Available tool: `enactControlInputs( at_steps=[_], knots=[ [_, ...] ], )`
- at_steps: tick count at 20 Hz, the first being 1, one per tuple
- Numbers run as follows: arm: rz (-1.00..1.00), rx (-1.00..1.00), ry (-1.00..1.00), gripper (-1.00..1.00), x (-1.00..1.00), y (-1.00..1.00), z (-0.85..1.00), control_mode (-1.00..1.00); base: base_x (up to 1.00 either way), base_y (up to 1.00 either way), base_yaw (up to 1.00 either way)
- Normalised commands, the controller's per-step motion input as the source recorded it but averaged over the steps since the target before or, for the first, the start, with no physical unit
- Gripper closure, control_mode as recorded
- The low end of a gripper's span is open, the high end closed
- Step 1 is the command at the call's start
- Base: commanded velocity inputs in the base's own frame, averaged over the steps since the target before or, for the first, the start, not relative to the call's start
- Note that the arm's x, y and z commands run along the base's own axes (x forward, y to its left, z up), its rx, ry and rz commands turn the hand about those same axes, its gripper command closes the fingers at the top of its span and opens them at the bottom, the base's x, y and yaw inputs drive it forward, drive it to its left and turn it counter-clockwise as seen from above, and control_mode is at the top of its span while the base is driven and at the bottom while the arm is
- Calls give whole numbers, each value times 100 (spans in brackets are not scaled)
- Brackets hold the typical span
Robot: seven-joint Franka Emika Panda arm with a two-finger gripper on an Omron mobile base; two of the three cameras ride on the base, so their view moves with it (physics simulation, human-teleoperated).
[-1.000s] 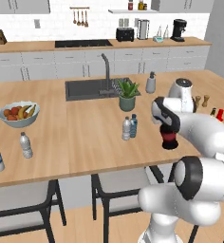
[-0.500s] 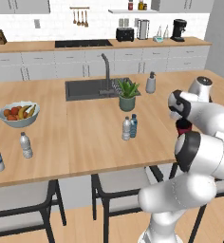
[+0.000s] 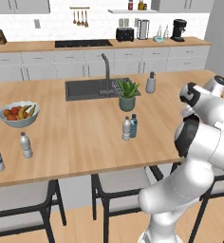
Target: Move the plastic bottles in the middle to the plastics group, and the glass bottles in the middle to the glass group.
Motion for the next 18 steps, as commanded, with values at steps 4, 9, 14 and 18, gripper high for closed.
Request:
enactControlInputs(
  at_steps=[4,9,14,18],
  knots=[
    [0,0,0,100,0,-2,2,-100,0,0,0],
    [0,0,-1,100,-11,-19,20,-100,0,0,0],
    [0,4,-2,100,-3,-28,7,-100,0,0,0],
    [0,9,-3,100,0,-18,0,-100,0,0,0]
  ],
)
